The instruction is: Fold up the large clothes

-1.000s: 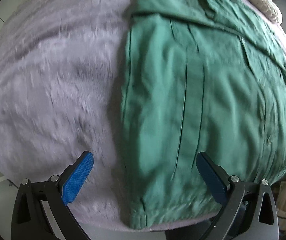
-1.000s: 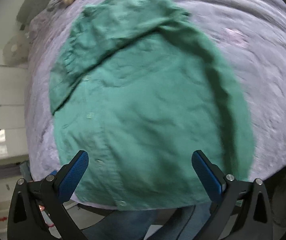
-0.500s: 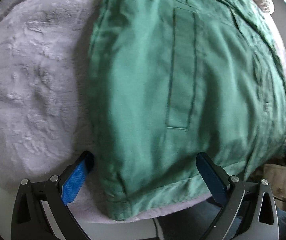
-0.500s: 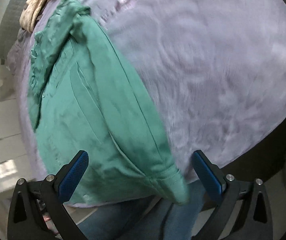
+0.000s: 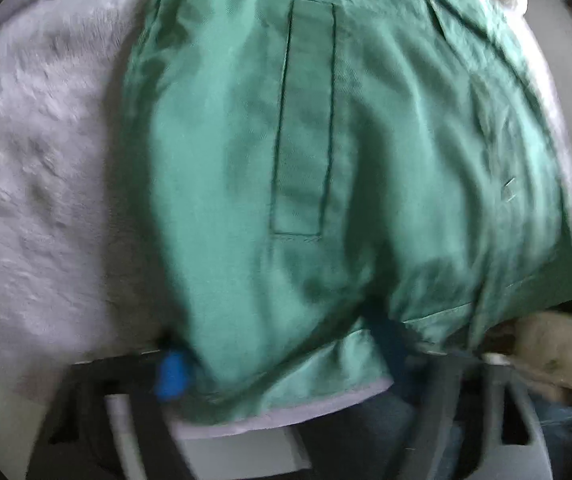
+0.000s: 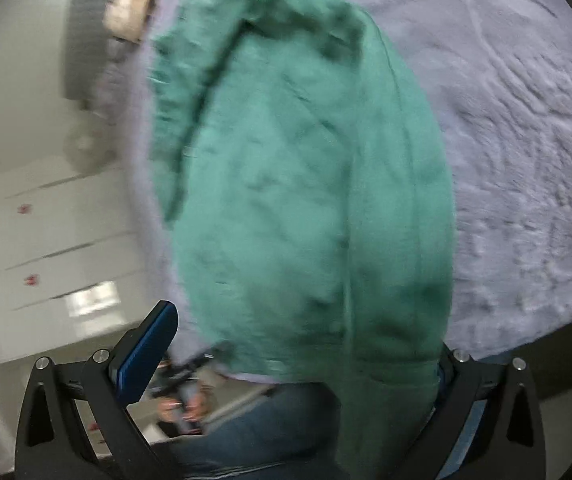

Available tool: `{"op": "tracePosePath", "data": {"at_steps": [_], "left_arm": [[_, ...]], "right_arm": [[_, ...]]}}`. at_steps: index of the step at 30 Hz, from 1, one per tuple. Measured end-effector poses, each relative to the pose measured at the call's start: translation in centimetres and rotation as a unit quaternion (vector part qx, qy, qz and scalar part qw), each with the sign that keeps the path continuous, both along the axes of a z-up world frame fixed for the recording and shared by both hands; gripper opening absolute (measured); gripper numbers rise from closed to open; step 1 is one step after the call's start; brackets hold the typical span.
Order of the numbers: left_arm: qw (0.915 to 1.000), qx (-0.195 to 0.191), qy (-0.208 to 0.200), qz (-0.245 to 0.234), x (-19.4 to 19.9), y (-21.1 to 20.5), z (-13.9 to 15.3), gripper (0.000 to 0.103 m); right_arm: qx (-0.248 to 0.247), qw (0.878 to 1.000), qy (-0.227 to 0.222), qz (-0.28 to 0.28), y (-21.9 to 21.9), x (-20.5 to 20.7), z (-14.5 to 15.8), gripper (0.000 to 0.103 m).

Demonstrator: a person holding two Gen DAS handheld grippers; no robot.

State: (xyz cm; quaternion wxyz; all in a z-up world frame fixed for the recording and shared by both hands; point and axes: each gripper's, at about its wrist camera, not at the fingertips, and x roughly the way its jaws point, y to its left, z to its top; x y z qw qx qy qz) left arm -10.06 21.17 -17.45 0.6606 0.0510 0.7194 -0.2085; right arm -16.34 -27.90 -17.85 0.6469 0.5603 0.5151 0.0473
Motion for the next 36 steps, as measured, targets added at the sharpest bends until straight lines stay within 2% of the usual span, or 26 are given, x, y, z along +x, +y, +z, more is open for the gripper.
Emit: {"op": "tracePosePath", "data": {"at_steps": [2,3,4,5,6,8,11,14,18,23,26,29,33,36], "left_arm": [[0.9999,-0.002,-0.007,-0.010,0.1,0.1,0.6,0.025],[0.9999,-0.010,-0.005,-0.005,0.4,-0.2,0.8,0.018],[0.9997,-0.025,0.001,0.002,0.8,0.2,1.2,0.015],[0.9989,-0.044,0.009,0.012,1.3,0.7,1.8,0.013],[0.9981,-0.058,0.015,0.018,1.6,1.1,2.2,0.013],[0.9940,-0.100,0.025,0.034,2.6,1.7,3.8,0.012],[0.9871,-0.152,0.025,0.044,4.2,2.2,6.6,0.012],[0.9787,-0.198,0.017,0.051,6.5,2.4,8.7,0.012],[0.9688,-0.241,0.004,0.060,10.6,2.1,10.8,0.011],[0.9590,-0.267,-0.043,0.084,17.3,0.5,13.1,0.011],[0.9606,-0.246,-0.088,0.096,21.9,-1.6,13.2,0.011],[0.9633,-0.212,-0.119,0.113,26.0,-3.4,12.6,0.012],[0.9675,-0.140,-0.148,0.150,30.4,-6.0,10.7,0.012],[0.9695,-0.114,-0.148,0.159,32.3,-6.8,9.4,0.012]], "right_arm": [[-0.009,1.000,0.028,0.004,0.3,-0.1,-0.9,0.100],[-0.010,0.999,0.036,0.003,0.4,-0.2,-1.2,0.093],[-0.012,0.999,0.047,0.004,0.6,-0.4,-1.4,0.063],[-0.029,0.997,0.065,0.010,0.7,-0.4,-1.4,0.041],[-0.043,0.996,0.078,0.016,0.3,-0.6,-1.5,0.009],[-0.033,0.998,0.061,0.006,0.0,-0.7,-0.9,0.009],[0.004,1.000,-0.003,-0.019,-0.3,-0.5,1.3,0.008],[0.034,0.996,-0.059,-0.054,-0.7,0.9,3.9,0.008],[0.048,0.989,-0.103,-0.096,-1.3,3.5,6.7,0.008],[0.049,0.979,-0.161,-0.117,-2.3,9.2,10.7,0.008],[0.041,0.977,-0.176,-0.115,-4.1,13.4,12.2,0.008],[0.028,0.978,-0.171,-0.112,-6.4,18.6,12.2,0.008],[0.020,0.986,-0.127,-0.104,-8.7,25.1,9.5,0.009],[0.015,0.992,-0.092,-0.085,-9.6,29.4,6.6,0.012]]}}
